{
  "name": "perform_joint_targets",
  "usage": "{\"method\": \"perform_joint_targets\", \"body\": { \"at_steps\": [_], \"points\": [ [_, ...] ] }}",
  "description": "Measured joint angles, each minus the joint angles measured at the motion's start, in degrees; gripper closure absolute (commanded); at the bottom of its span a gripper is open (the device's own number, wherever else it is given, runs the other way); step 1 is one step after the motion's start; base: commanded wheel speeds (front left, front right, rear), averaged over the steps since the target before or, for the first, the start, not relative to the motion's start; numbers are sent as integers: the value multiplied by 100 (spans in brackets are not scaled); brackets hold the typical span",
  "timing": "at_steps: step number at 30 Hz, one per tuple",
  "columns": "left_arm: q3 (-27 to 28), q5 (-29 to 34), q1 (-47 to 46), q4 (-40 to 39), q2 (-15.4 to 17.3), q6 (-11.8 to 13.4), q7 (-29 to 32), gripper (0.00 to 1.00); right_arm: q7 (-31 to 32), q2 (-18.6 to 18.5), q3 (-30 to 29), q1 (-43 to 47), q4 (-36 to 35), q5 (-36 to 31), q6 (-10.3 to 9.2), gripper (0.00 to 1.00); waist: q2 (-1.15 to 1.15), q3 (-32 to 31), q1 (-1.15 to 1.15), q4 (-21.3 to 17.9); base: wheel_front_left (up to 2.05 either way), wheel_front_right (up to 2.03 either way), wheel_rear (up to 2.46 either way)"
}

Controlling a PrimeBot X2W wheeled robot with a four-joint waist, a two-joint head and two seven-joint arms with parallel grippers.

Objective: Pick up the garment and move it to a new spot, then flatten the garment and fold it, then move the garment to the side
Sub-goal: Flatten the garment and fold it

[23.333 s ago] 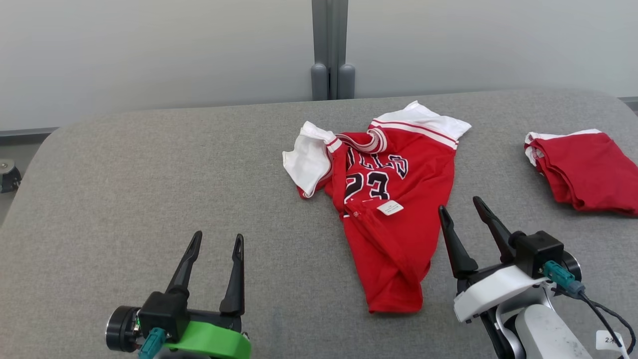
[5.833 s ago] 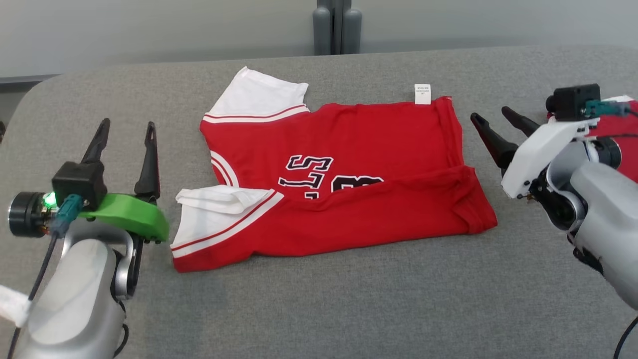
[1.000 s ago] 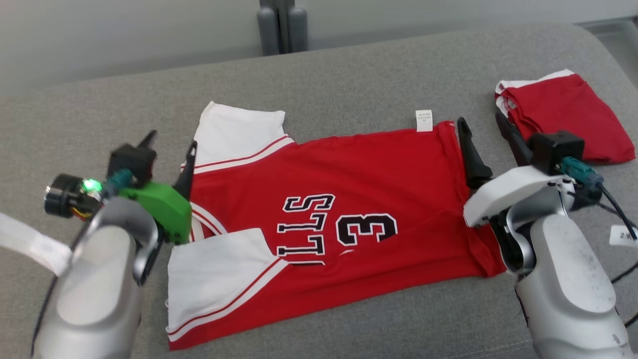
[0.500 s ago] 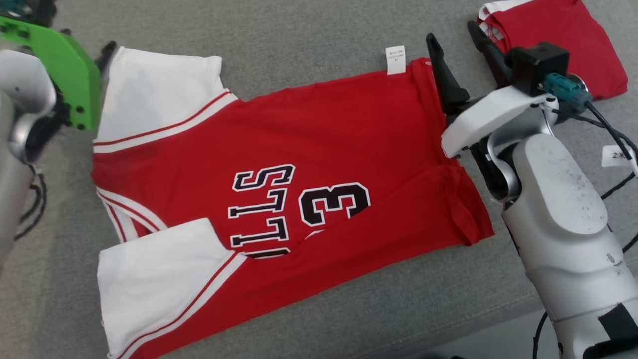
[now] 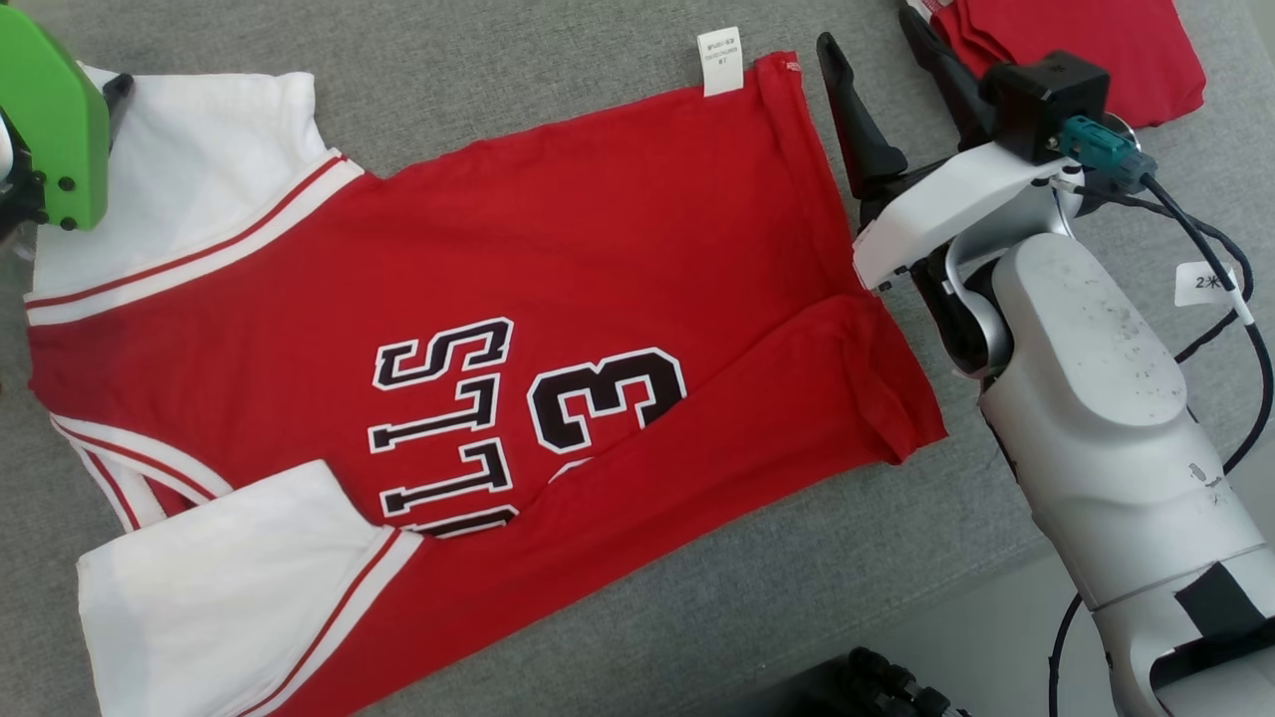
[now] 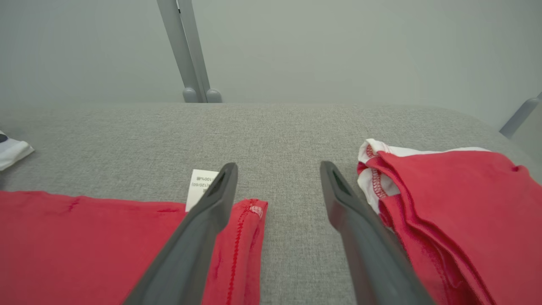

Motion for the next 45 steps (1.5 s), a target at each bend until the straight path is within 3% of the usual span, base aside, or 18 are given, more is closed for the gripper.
{"method": "perform_joint_targets", "body": {
  "at_steps": [4, 5, 6, 7, 12, 17, 32, 39, 45],
  "points": [
    [-134, -219, -96, 92, 15, 3, 147, 0, -69, 13, 68, -37, 129, 12, 0, 0, 0, 60, 0, -39, 0, 0, 0],
    [-167, -272, -119, 100, 15, 4, 186, 38, -80, 1, 74, -46, 167, 26, 0, 0, 0, 62, 0, -32, 0, 0, 0],
    [-203, -321, -130, 93, 13, 7, 211, 93, -92, -13, 75, -62, 198, 45, 0, 0, 0, 60, 0, -23, 0, 0, 0],
    [-246, -391, -138, 81, 4, 15, 236, 100, -101, -43, 70, -90, 232, 46, 1, 0, 0, 54, 0, -8, 0, 0, 0],
    [-399, -604, -121, 97, -133, 5, 69, 100, -118, -141, 65, -199, 422, 52, 1, 0, 0, -49, 0, 106, 0, 0, 0],
    [-389, -758, 3, 167, -356, 3, -579, 100, 22, -268, 237, -260, 602, 300, 1, 0, 0, -237, 0, 287, 0, 0, 0],
    [-906, -1196, 610, -690, -695, 0, -1595, 100, 933, -1616, 1223, -121, 1141, 1607, 1, 0, 0, -856, 0, 1412, 0, 0, 0],
    [-984, -1365, 817, -1134, -849, 0, -1772, 100, 1218, -2034, 1521, -135, 1436, 2119, 1, 0, 0, -967, 0, 1996, 0, 0, 0],
    [-1038, -1326, 851, -1279, -894, 15, -1895, 100, 1452, -2181, 1823, -260, 1711, 2312, 1, 0, 0, -921, 0, 2336, 0, 0, 0]
  ]
}}
